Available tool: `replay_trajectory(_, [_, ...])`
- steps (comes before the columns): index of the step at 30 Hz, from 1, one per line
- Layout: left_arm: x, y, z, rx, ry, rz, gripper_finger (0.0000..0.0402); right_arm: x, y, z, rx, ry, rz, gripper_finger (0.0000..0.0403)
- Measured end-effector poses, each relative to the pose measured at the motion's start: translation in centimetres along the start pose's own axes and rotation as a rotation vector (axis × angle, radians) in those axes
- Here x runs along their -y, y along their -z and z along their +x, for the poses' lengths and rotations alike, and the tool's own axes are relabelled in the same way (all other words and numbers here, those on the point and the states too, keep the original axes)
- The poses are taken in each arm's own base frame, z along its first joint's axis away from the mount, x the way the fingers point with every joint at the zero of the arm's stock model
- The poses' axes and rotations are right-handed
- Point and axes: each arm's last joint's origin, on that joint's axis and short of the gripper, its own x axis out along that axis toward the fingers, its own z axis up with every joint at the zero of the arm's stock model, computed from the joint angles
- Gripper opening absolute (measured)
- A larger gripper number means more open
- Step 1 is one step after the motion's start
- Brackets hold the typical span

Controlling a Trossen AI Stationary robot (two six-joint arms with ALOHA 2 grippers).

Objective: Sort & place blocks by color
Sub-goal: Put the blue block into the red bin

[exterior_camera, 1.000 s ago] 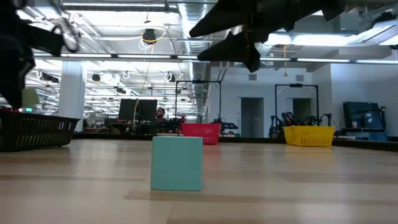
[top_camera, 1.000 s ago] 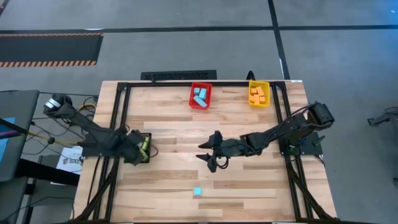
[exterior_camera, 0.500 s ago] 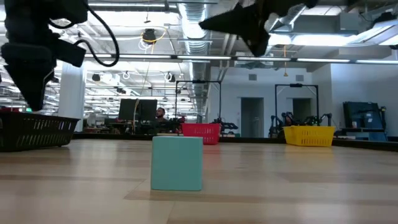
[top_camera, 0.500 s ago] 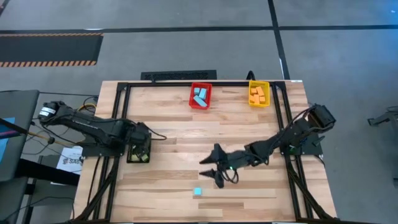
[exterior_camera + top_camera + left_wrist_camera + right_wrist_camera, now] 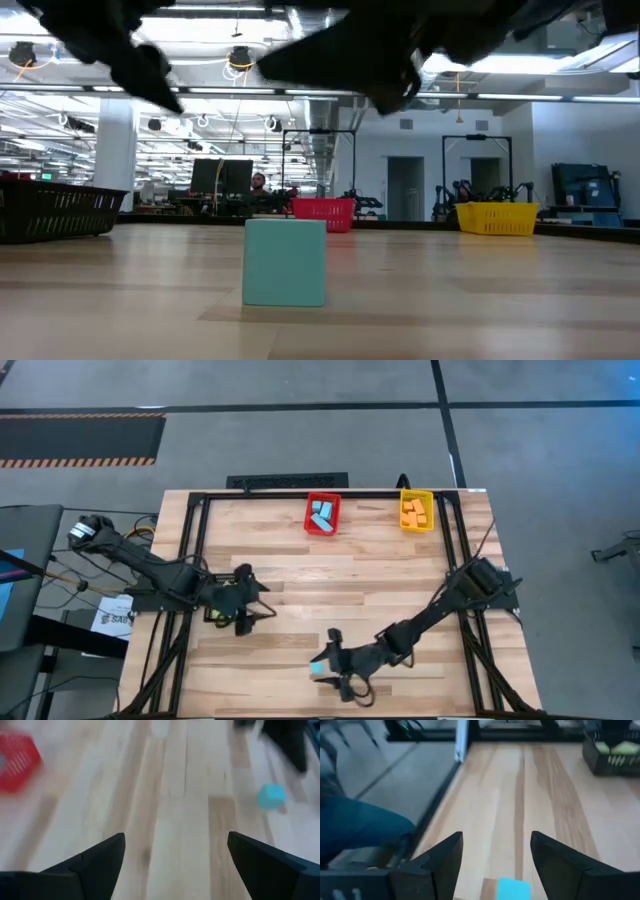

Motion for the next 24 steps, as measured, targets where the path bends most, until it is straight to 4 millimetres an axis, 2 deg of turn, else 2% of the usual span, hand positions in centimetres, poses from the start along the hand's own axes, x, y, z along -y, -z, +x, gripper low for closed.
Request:
replay_trajectory(4, [1.5, 0.1, -0.2, 0.145, -0.009, 0.067, 0.034, -0.7, 0.5, 1.1, -0.086, 0.064, 0.003, 0.0248])
replay_trajectory(6, [1.9, 0.7, 0.0, 0.178, -0.006, 0.071, 0.034, -1.1, 0.6, 1.0, -0.112, 0.114, -0.019, 0.0239])
replay_trajectory(13, [1.5, 2.8, 0.9, 0.149, -0.017, 0.023, 0.0341, -1.5, 0.8, 0.8, -0.144, 0.137, -0.036, 0.0212])
replay_trajectory(24, [1.6, 2.6, 0.9, 0.184, -0.014, 0.036, 0.0341, 0.3, 1.5, 1.1, -0.242, 0.173, 0.099, 0.022])
